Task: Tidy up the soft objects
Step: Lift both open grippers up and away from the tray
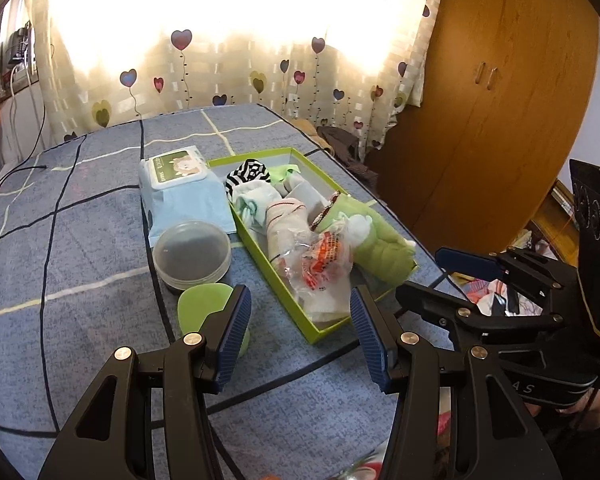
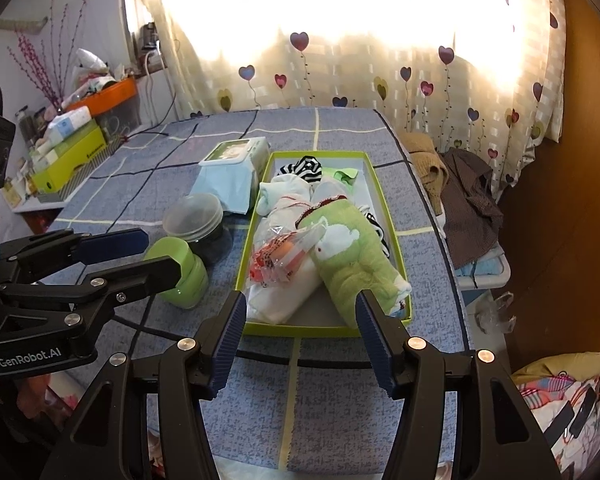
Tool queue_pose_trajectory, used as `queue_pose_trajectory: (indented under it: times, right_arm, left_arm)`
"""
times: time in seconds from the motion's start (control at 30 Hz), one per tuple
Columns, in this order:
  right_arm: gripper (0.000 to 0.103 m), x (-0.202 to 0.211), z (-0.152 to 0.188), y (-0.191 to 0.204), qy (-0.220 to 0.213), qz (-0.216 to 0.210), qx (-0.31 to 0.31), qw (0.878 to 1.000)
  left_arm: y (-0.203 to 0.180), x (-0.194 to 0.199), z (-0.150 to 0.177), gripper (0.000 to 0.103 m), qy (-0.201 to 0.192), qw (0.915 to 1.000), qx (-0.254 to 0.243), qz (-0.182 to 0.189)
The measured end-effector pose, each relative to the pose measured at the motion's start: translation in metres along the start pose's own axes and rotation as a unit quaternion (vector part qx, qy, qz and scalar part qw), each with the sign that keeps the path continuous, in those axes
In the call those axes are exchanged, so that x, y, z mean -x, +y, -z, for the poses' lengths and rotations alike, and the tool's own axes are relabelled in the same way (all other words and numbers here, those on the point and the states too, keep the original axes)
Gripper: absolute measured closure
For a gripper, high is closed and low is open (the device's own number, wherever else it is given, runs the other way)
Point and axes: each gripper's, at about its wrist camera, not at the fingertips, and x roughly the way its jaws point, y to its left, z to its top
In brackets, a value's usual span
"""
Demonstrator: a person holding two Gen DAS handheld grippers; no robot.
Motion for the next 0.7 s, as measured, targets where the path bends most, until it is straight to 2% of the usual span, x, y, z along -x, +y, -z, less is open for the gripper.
queue_pose_trajectory:
  times: [0.7]
  right_arm:
    - [0.045, -0.008, 0.002, -0.001, 0.009, 0.000, 0.001, 1.000]
  left_arm:
    - [-0.001, -0.011, 0.001, 0.050, 0.015, 0.9998, -0.008, -0.013]
